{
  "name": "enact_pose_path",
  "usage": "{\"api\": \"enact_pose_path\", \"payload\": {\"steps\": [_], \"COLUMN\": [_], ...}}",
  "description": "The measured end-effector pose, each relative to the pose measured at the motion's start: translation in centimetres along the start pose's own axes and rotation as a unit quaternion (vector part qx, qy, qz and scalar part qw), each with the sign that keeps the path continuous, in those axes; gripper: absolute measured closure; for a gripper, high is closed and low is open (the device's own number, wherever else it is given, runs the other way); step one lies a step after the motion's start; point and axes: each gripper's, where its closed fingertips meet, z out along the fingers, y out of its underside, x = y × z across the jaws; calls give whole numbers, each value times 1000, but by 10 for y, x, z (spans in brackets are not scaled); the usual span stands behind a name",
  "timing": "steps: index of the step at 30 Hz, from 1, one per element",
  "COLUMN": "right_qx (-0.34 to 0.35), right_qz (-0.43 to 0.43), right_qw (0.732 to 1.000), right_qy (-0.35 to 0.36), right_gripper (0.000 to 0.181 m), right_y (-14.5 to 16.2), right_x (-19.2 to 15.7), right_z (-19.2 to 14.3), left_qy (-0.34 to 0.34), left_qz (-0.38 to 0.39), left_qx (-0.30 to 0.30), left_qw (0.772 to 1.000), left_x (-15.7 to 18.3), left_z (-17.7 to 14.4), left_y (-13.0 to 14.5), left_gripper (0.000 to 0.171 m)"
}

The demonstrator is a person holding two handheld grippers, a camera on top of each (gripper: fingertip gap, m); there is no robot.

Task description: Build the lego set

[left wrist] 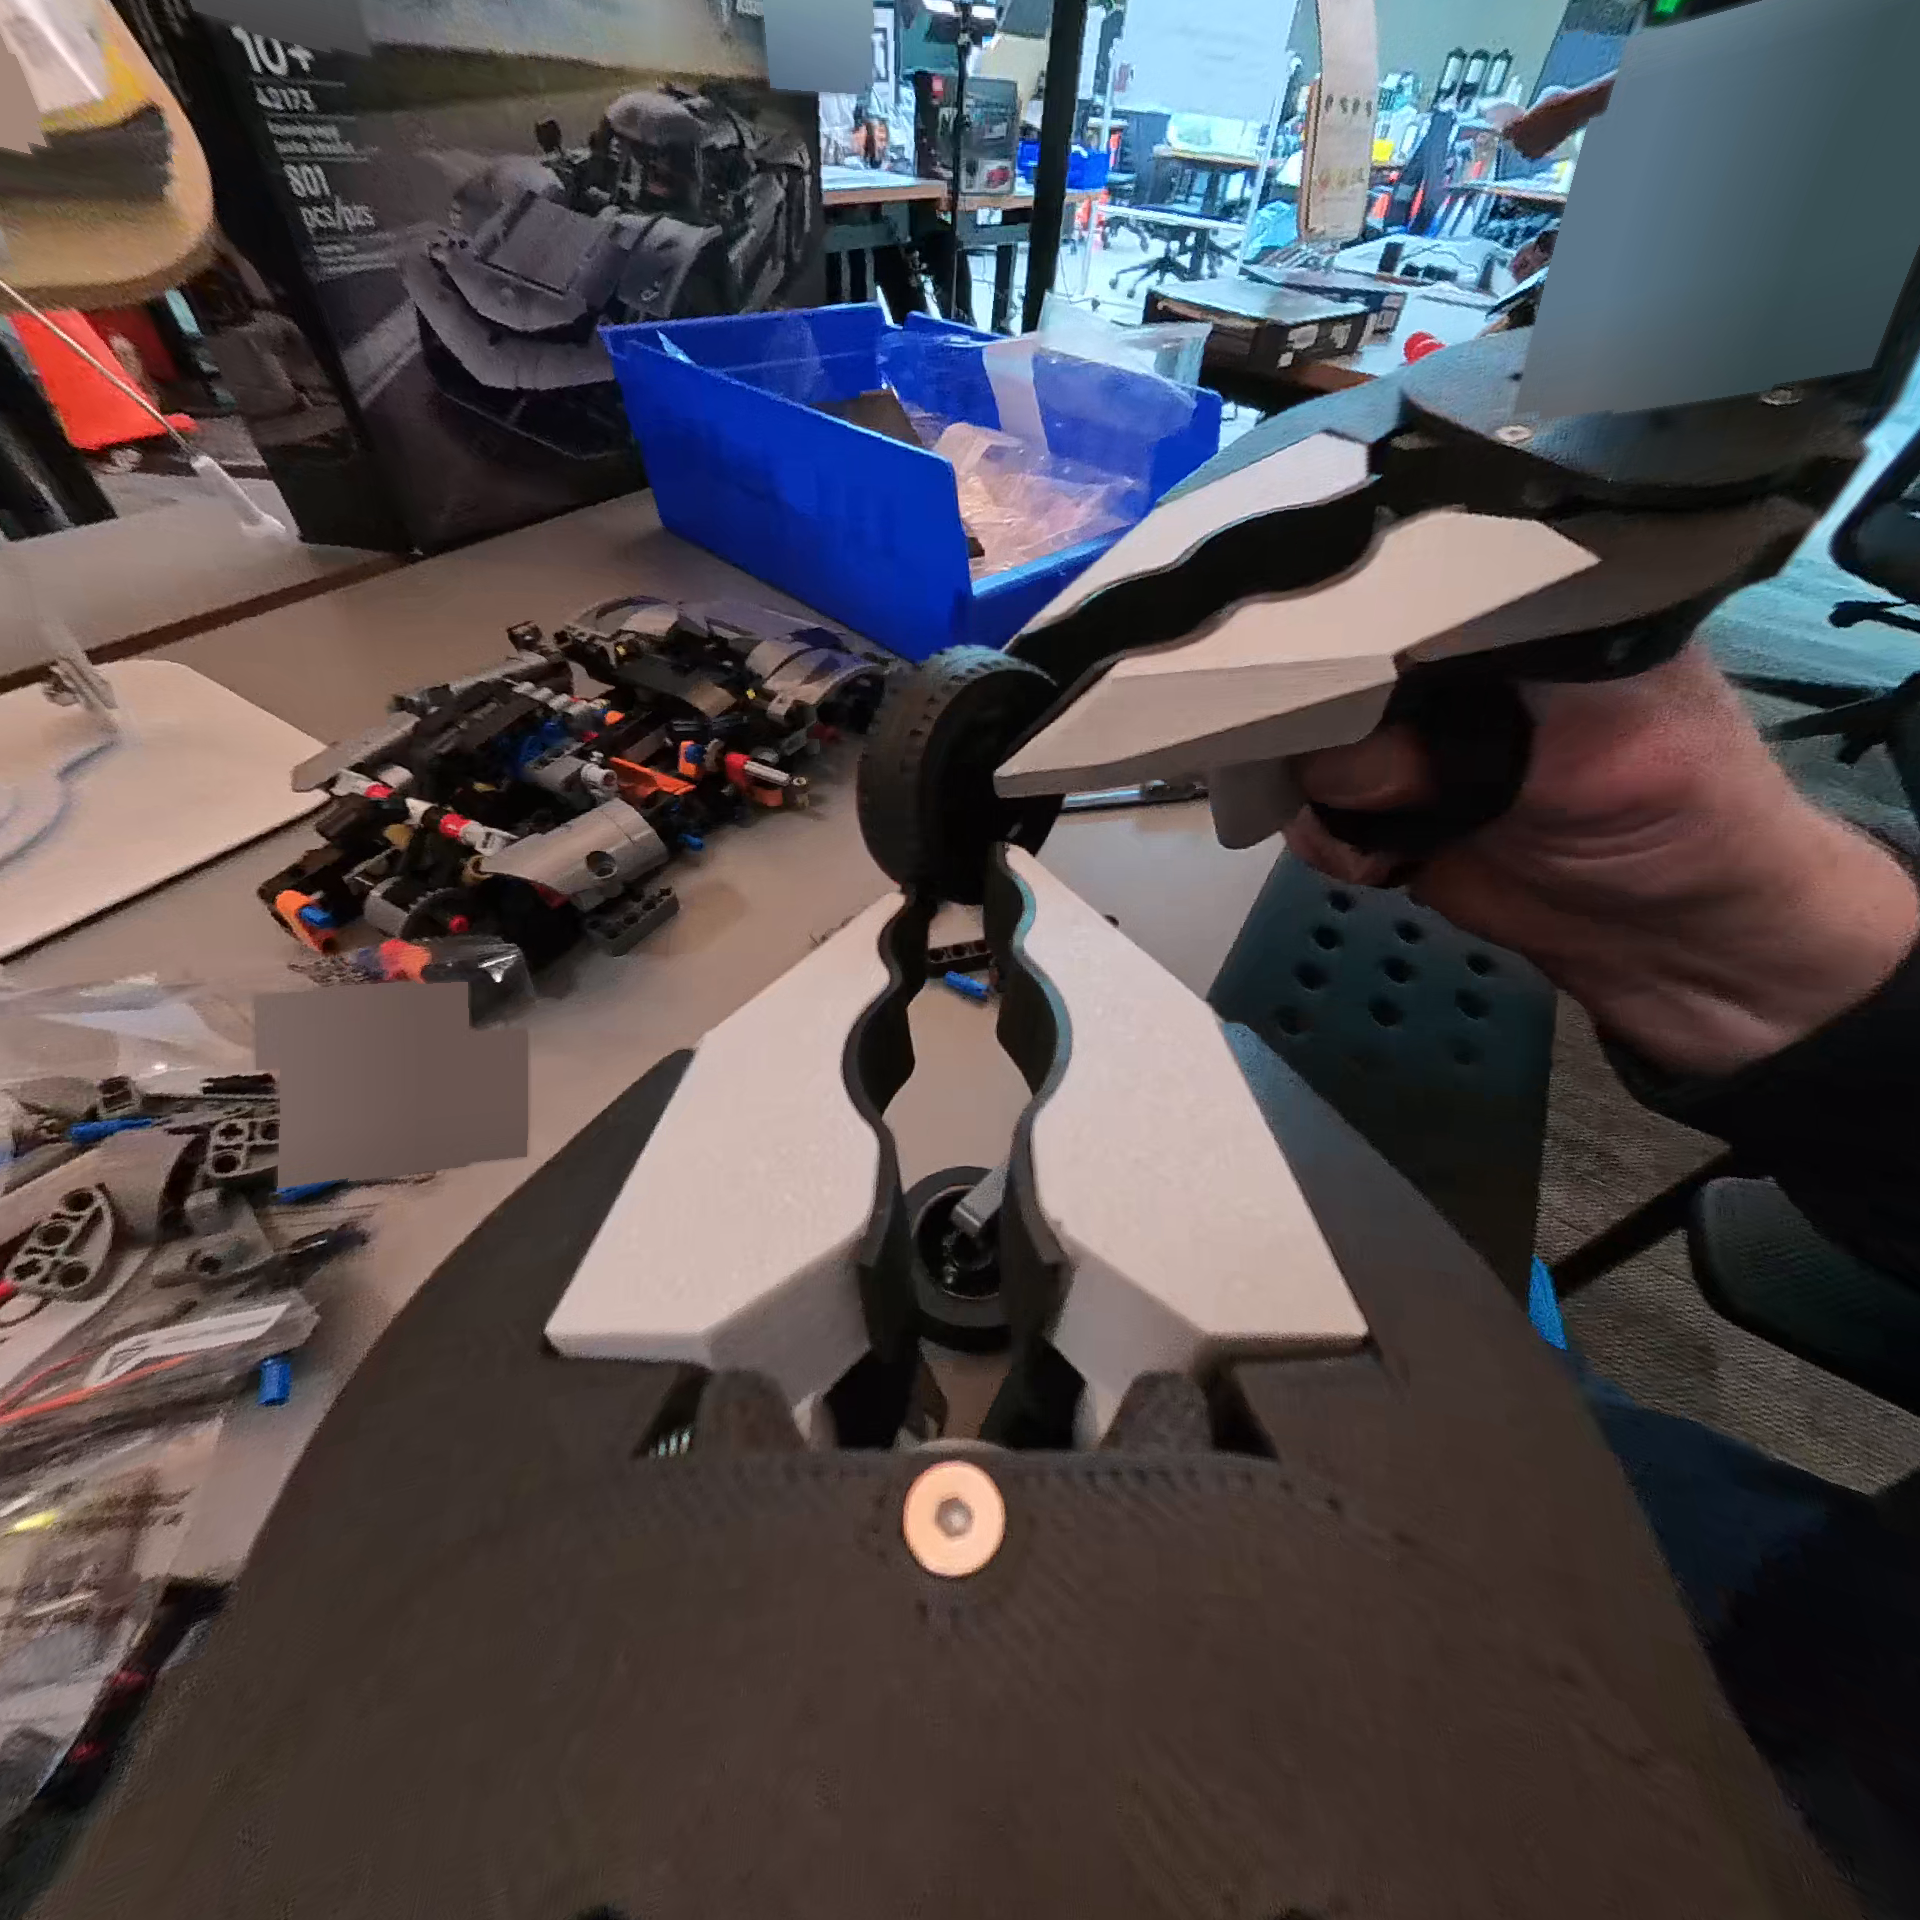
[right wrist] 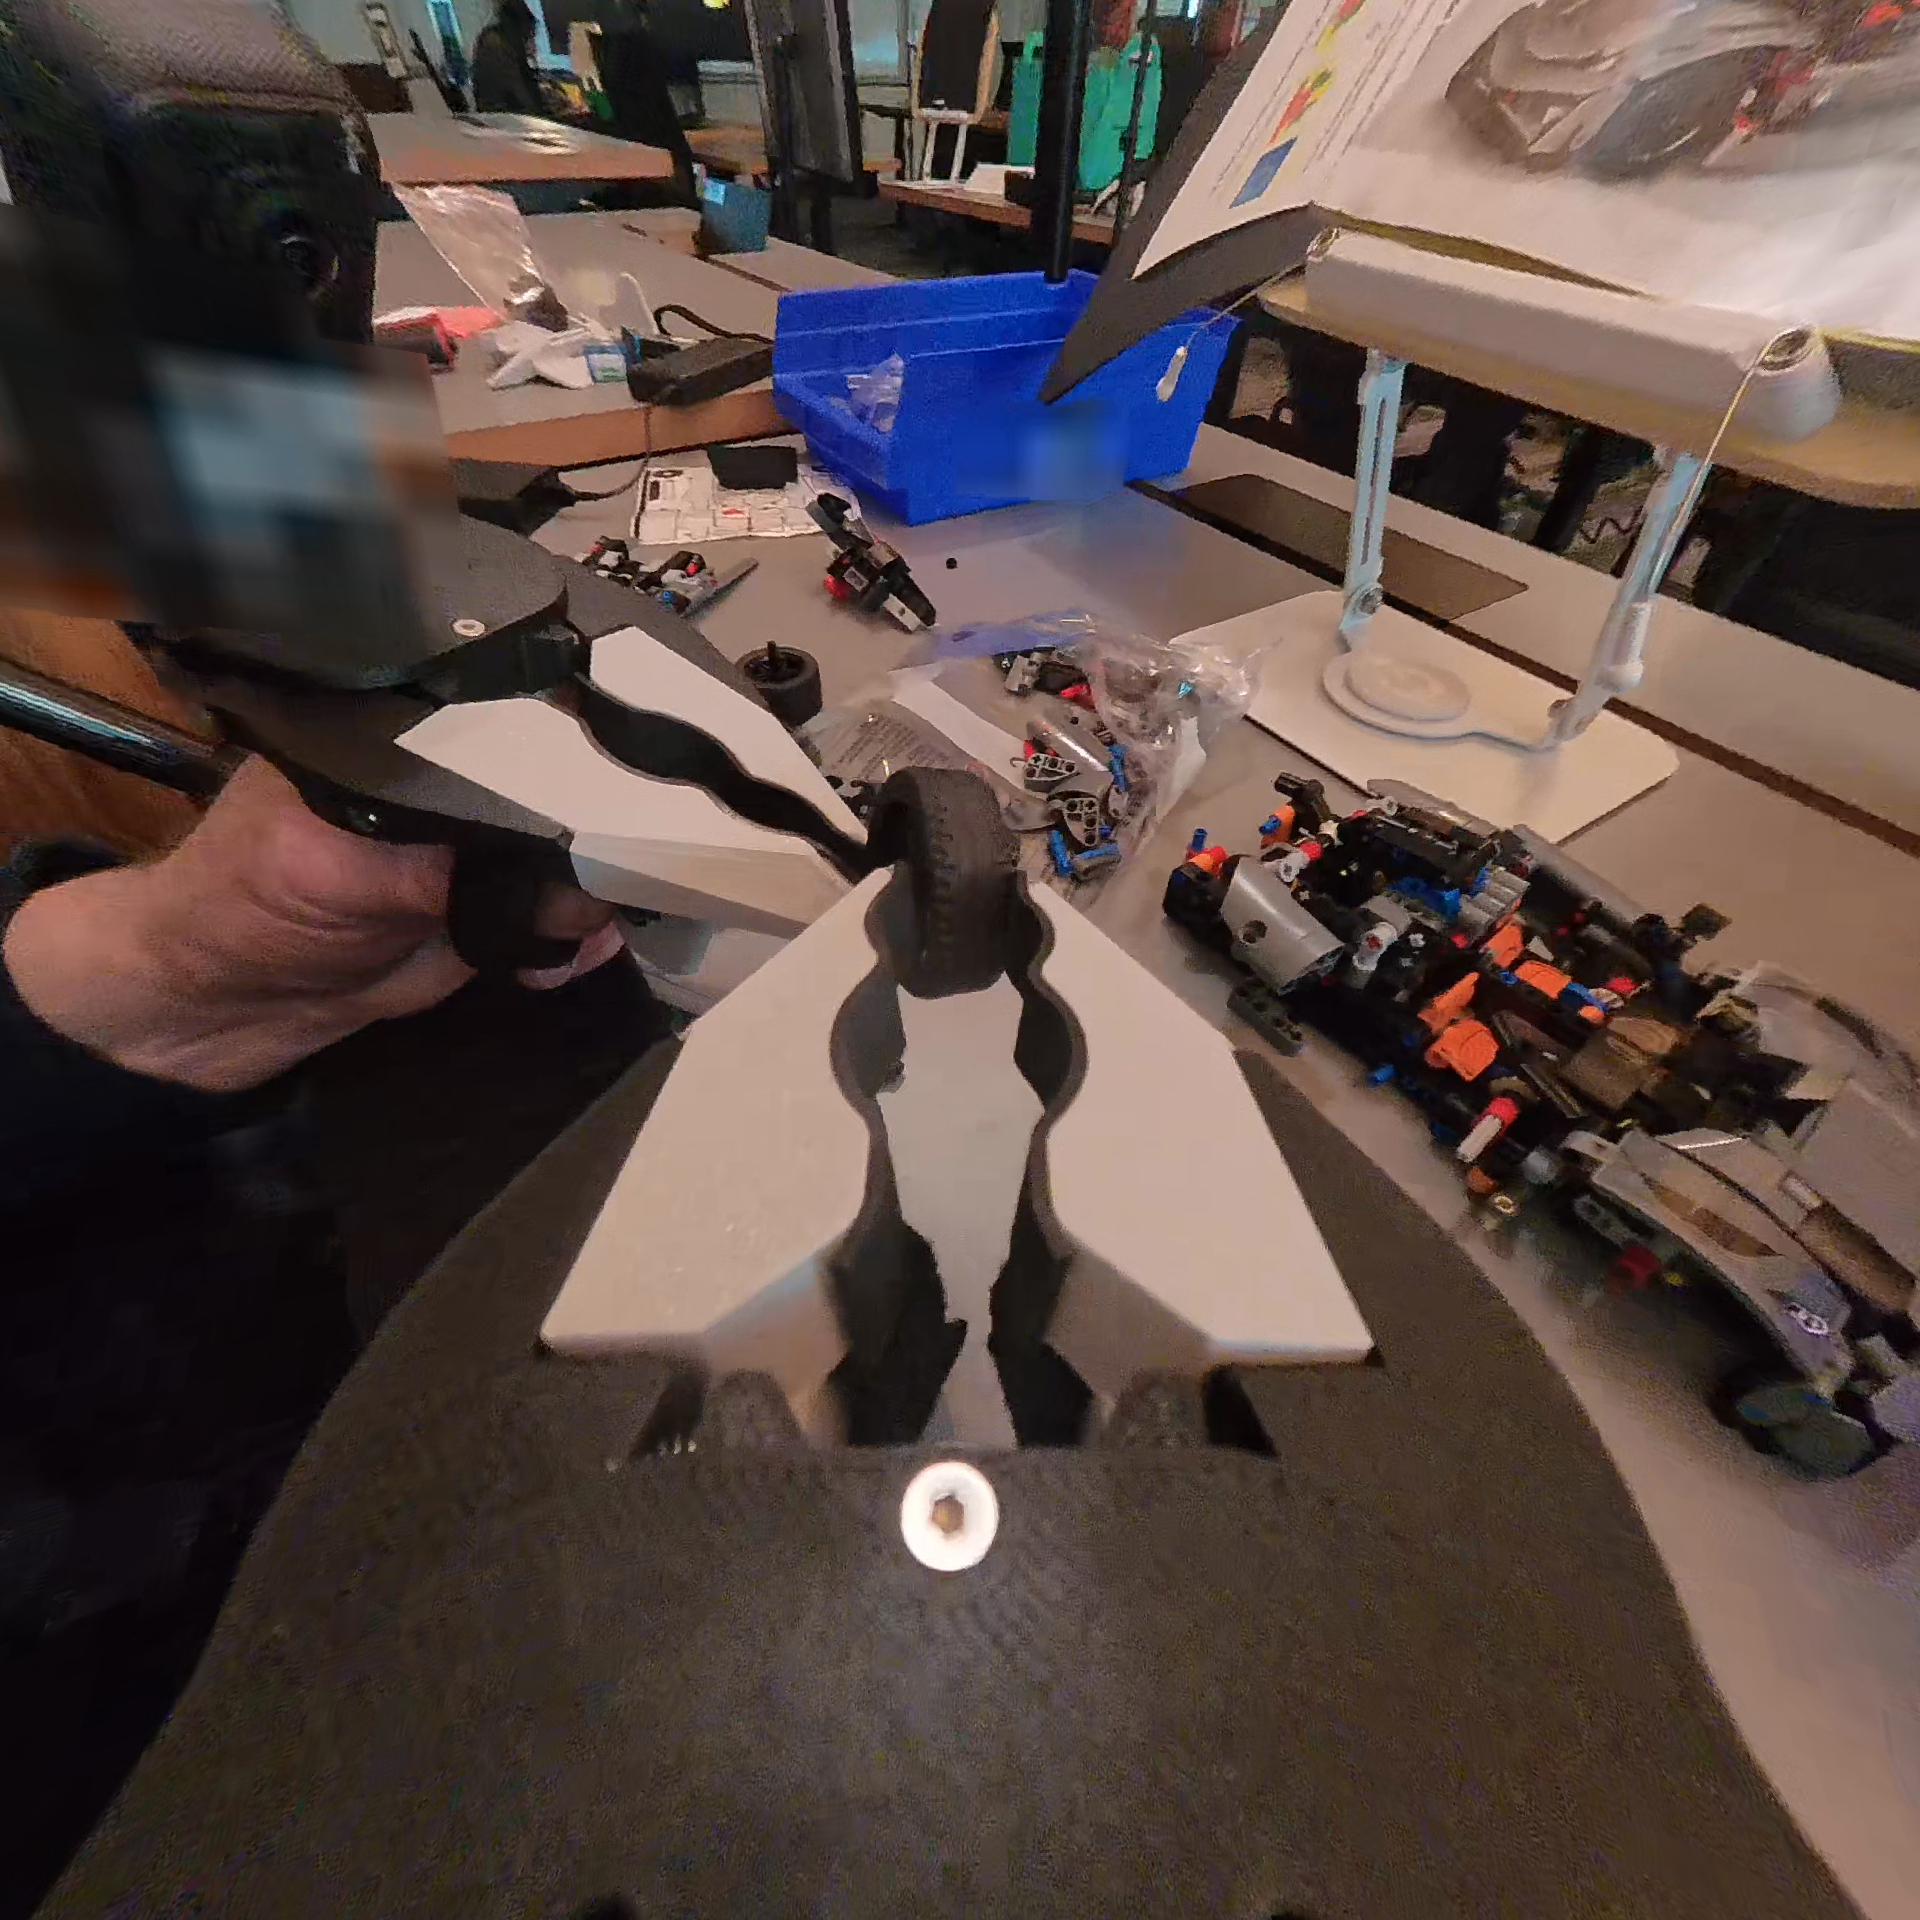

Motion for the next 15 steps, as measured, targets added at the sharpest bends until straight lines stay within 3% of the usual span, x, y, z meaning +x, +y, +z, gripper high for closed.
{"api": "enact_pose_path", "payload": {"steps": [2,4,6,9,10,12,15], "right_qx": [-61,-38,-12,-26,-34,-41,-82], "right_qz": [-49,-4,6,10,9,-10,-57], "right_qw": [995,999,1000,999,998,994,987], "right_qy": [66,26,10,-38,-51,-96,-126], "right_gripper": [169,170,169,169,169,169,169], "right_y": [21,24,17,23,25,24,32], "right_x": [14,11,7,0,-2,-13,-19], "right_z": [10,8,-1,0,-1,-6,-8], "left_qy": [36,-30,-3,-11,-10,-23,14], "left_qz": [43,114,50,53,70,125,167], "left_qx": [25,4,-13,33,25,-18,-68], "left_qw": [998,993,999,998,997,992,984], "left_x": [28,24,9,0,2,-1,7], "left_z": [2,9,5,-8,-7,-3,1], "left_y": [-11,-7,2,-14,-12,-1,10], "left_gripper": [171,171,171,171,170,148,142]}}
